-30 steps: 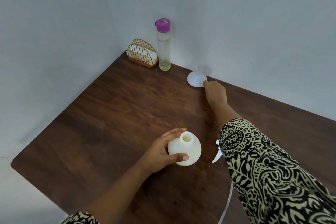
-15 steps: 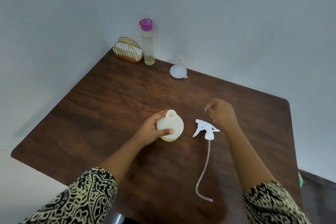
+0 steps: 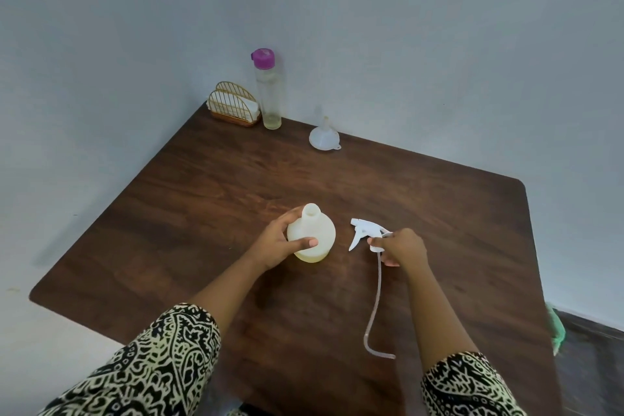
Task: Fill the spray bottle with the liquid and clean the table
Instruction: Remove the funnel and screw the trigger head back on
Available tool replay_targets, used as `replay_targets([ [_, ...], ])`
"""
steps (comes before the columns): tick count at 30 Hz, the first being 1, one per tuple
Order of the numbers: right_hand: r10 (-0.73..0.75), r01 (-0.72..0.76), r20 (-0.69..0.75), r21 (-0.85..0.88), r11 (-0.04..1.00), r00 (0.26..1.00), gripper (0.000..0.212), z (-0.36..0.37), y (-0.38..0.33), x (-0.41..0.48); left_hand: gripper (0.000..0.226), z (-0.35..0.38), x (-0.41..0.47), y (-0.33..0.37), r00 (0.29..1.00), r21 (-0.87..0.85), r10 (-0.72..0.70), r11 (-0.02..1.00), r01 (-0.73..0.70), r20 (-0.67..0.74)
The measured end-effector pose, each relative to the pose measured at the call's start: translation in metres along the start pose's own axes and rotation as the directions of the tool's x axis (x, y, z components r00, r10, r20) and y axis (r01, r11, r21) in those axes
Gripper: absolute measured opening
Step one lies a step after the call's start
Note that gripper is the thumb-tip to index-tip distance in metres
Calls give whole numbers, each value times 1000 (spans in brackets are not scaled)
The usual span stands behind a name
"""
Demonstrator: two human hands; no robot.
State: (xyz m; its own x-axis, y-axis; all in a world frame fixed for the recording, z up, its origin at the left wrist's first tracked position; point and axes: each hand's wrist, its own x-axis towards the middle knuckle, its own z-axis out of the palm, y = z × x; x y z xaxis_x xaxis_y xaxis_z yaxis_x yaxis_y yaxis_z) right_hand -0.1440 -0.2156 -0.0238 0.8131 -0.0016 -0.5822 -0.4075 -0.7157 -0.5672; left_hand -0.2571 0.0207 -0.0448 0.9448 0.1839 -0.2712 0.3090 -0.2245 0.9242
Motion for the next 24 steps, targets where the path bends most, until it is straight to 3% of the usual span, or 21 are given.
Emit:
replay_targets([
  [2, 30, -37, 46, 159, 987, 999, 15, -3, 1, 2, 85, 0, 0, 0, 1000, 4, -6, 1000, 6, -1],
  [4, 55, -83, 91, 343, 936, 994, 27, -8, 3, 3, 85, 0, 0, -1, 1000, -10, 3, 1000, -3, 2],
  [11, -24, -51, 87, 758, 650, 996, 16, -50, -27, -8, 85, 0, 0, -3, 1000, -38, 10, 999, -10, 4],
  [14, -50, 36, -12, 859, 511, 999, 16, -69, -50, -17, 86, 0, 1, -3, 1000, -32, 3, 999, -2, 10],
  [17, -66, 183, -171, 945, 270, 983, 20, -81, -72, -31, 91, 0, 2, -3, 1000, -28, -26, 999, 26, 9],
  [20, -92, 344, -336, 932, 109, 938, 7, -84, -91, -47, 94, 1, 1, -2, 999, -12, -46, 999, 46, 1],
  [24, -189, 507, -504, 861, -36, 843, 11, -81, -106, -58, 93, 0, 0, 1, 999, -9, -34, 999, 34, -2],
])
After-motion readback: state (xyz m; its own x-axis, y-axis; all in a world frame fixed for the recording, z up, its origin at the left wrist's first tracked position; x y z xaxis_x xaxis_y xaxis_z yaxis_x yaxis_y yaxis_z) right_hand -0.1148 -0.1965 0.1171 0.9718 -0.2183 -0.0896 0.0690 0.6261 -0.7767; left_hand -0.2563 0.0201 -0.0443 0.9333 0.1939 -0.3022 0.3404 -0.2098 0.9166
